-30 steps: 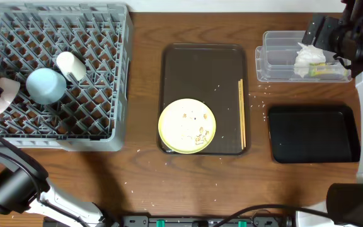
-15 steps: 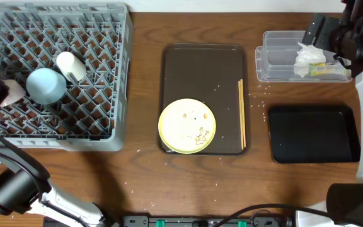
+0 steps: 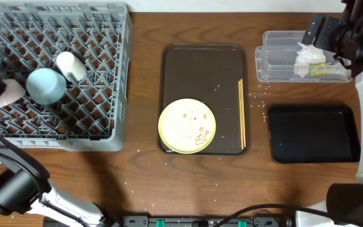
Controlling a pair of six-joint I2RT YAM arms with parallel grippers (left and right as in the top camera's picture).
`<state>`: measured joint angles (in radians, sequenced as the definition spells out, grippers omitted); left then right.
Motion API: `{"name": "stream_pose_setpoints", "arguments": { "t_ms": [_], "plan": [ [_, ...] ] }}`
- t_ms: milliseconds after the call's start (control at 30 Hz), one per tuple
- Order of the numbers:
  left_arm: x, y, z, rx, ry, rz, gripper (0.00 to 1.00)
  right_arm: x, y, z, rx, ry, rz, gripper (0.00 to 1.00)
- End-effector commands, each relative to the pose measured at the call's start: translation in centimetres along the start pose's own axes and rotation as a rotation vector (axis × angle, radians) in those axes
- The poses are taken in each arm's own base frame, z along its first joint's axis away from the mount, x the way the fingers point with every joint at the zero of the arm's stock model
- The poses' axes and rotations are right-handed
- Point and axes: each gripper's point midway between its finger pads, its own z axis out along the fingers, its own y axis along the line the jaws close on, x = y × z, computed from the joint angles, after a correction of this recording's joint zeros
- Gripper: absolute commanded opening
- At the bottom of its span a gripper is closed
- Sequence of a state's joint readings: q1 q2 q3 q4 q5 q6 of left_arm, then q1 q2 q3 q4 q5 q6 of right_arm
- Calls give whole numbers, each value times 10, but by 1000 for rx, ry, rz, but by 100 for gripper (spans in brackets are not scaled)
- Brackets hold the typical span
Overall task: Sort waste into correct bins and load items into the dishwasher
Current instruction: 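Open the left gripper and settle the bowl beside the blue bowl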
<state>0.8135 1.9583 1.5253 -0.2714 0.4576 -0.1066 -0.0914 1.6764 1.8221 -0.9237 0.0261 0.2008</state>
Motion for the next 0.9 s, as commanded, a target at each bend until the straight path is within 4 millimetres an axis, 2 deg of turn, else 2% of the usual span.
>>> {"name": "stream_pose_setpoints", "arguments": {
  "t_ms": [0,67,133,233,433,667,867],
  "plan": [
    [-33,-15,-22,22,-117,56,8,-1,-4,-1,8,-3,-1,99],
    [-38,-12,-20,9,-139,67,8,-1,-4,-1,9,-3,-1,99],
    [-37,-1,-15,-47,-142,65,8,-1,-4,-1,8,-3,-1,99],
    [-28,12,-3,-93,-115,106,8,-1,-4,-1,9,-3,-1,99],
    [-12,24,16,-100,-65,119,8,-1,-4,-1,9,-3,-1,99],
    [1,28,18,-111,-18,102,8,-1,-4,-1,8,-3,-1,99],
    [22,51,14,-232,67,85,8,-1,-4,-1,9,-3,-1,99]
  ]
}}
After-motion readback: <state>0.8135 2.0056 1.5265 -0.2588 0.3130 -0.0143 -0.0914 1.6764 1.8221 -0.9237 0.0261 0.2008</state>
